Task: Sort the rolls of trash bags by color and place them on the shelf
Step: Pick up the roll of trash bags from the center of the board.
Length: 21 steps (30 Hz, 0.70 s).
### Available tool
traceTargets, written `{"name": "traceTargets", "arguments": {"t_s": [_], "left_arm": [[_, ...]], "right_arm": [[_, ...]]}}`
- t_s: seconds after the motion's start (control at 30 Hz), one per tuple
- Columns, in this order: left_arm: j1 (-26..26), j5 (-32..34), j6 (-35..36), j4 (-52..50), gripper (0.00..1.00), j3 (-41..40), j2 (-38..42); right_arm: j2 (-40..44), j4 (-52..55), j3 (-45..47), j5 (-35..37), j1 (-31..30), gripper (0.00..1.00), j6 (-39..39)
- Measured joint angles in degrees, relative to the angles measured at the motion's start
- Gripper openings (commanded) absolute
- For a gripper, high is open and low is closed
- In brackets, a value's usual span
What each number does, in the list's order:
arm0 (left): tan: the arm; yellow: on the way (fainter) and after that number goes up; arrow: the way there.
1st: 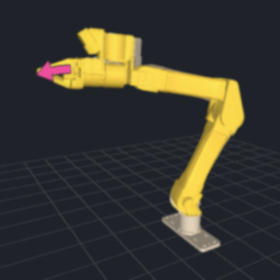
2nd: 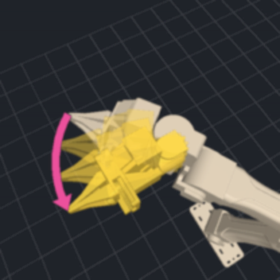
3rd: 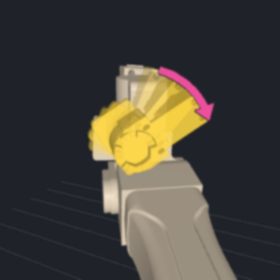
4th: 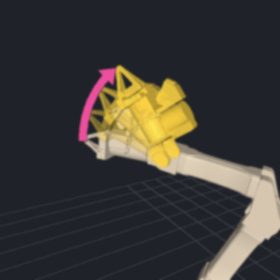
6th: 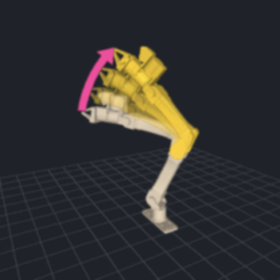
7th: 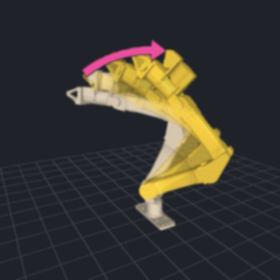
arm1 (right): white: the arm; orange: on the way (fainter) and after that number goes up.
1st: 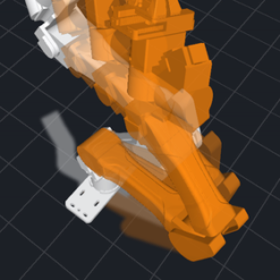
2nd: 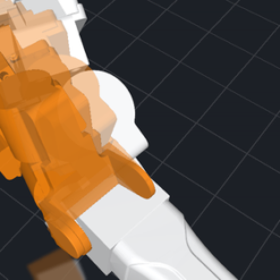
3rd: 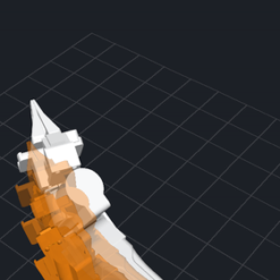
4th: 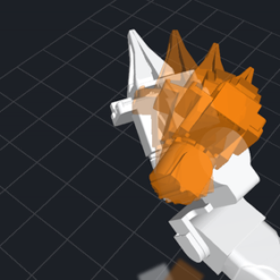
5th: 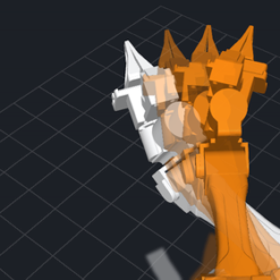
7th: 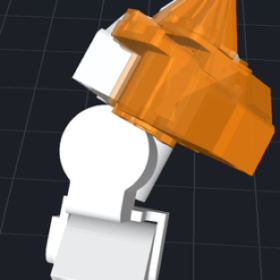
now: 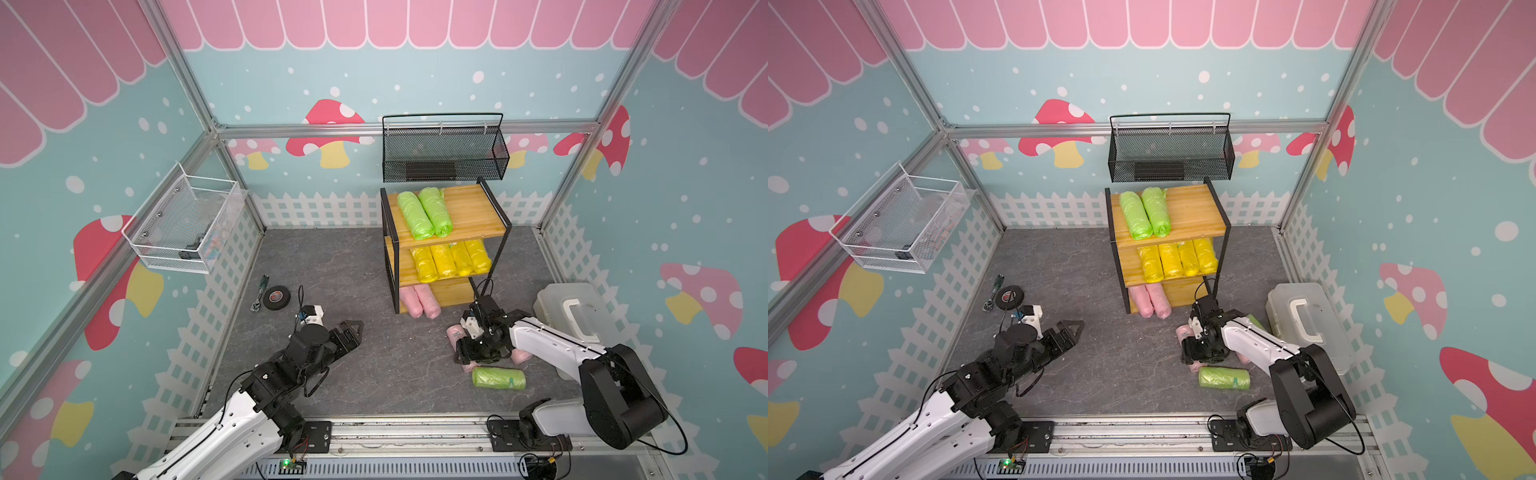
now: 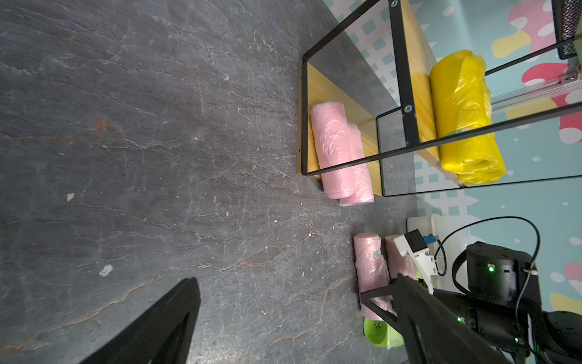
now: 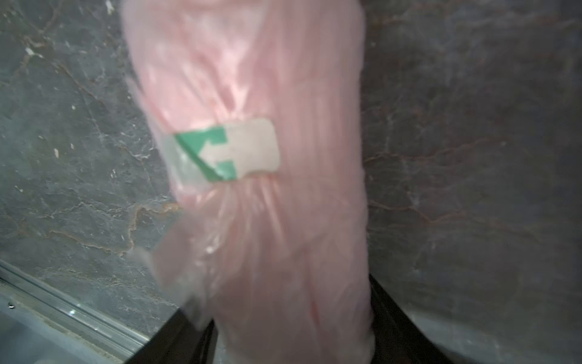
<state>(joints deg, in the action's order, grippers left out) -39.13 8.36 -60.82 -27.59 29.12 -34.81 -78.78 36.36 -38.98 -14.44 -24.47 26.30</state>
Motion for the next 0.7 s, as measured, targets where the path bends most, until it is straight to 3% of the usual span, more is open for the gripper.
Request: {"name": "traceTargets", "arguments": {"t_s": [0.2, 0.4, 0.53, 0.7], "left_arm": [[0.0, -0.7, -0.5, 0.0, 0.99, 0.0, 0.0], [0.0, -2.9, -0.3, 0.7, 0.99, 0.0, 0.0], [0.0, -7.2, 0.2, 5.9, 0.99, -0.3, 0.0], [-0.4, -16.2, 1.6, 20.4, 0.99, -2.8, 0.1]], "right_arm": [[1.4, -0.6, 0.7, 0.5, -1.2, 0.24, 2.0], [6.4, 4.3, -0.2, 0.5, -1.5, 0.05, 1.8], [13.9, 7.7, -4.0, -1.9, -1.5, 0.0, 1.7], [20.3, 7.5, -9.0, -11.3, -1.5, 0.0, 3.9]]}}
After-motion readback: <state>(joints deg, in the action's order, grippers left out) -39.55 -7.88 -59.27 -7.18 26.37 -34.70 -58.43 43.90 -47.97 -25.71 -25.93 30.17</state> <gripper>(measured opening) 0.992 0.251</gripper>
